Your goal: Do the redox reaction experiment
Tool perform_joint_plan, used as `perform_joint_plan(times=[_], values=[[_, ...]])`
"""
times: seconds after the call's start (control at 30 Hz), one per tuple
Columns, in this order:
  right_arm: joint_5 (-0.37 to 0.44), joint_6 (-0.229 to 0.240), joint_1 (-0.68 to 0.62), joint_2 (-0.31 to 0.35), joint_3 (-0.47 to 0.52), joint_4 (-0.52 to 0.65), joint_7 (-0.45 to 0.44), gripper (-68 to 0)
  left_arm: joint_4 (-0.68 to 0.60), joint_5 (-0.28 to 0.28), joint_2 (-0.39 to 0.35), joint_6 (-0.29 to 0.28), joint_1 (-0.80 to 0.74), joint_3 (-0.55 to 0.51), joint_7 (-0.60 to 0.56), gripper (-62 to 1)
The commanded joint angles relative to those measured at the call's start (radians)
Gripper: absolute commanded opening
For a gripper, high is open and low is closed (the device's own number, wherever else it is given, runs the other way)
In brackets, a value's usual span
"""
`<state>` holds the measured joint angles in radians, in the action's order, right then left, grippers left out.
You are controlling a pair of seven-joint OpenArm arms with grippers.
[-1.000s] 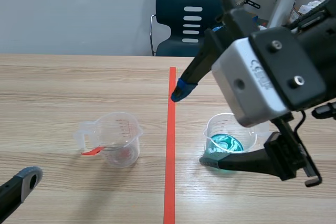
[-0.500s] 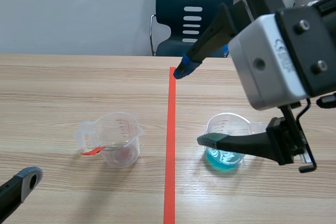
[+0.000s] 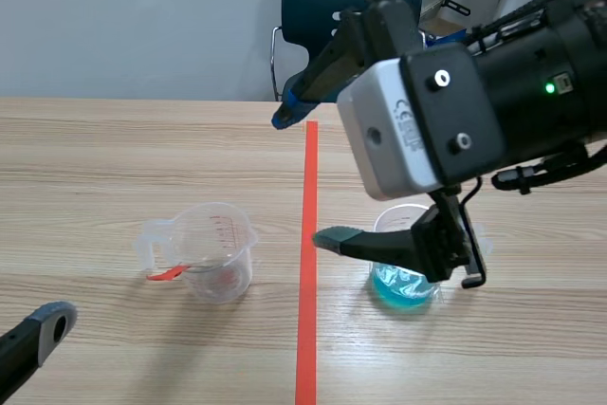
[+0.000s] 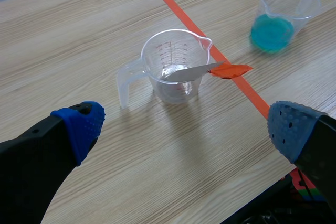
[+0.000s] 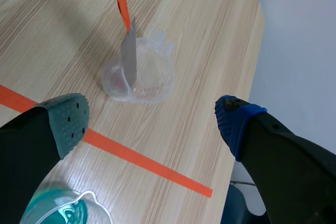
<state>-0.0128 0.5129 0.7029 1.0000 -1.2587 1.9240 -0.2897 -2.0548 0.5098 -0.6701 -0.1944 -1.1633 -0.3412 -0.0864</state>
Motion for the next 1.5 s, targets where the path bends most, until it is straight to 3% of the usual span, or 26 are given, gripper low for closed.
perform_joint_plan(times=[0.0,0.6,0.83,1.47], values=[[0.004,-0.004,0.003,-0.015,0.007,-0.003,-0.001,-15.8,-0.009,0.007,0.008,-0.003,0.003,-0.008,-0.018,1.4],[-0.052,0.011,-0.027,-0.236,-0.04,-0.105,0.037,-15.7,-0.009,0.007,0.008,-0.003,0.003,-0.008,-0.019,1.4],[-0.052,0.01,-0.027,-0.294,-0.111,-0.142,0.068,-15.7,-0.009,0.007,0.008,-0.003,0.003,-0.008,-0.019,1.4],[-0.067,0.007,-0.027,-0.435,-0.111,-0.286,0.08,-16.2,-0.009,0.007,0.008,-0.003,0.003,-0.008,-0.019,1.4]])
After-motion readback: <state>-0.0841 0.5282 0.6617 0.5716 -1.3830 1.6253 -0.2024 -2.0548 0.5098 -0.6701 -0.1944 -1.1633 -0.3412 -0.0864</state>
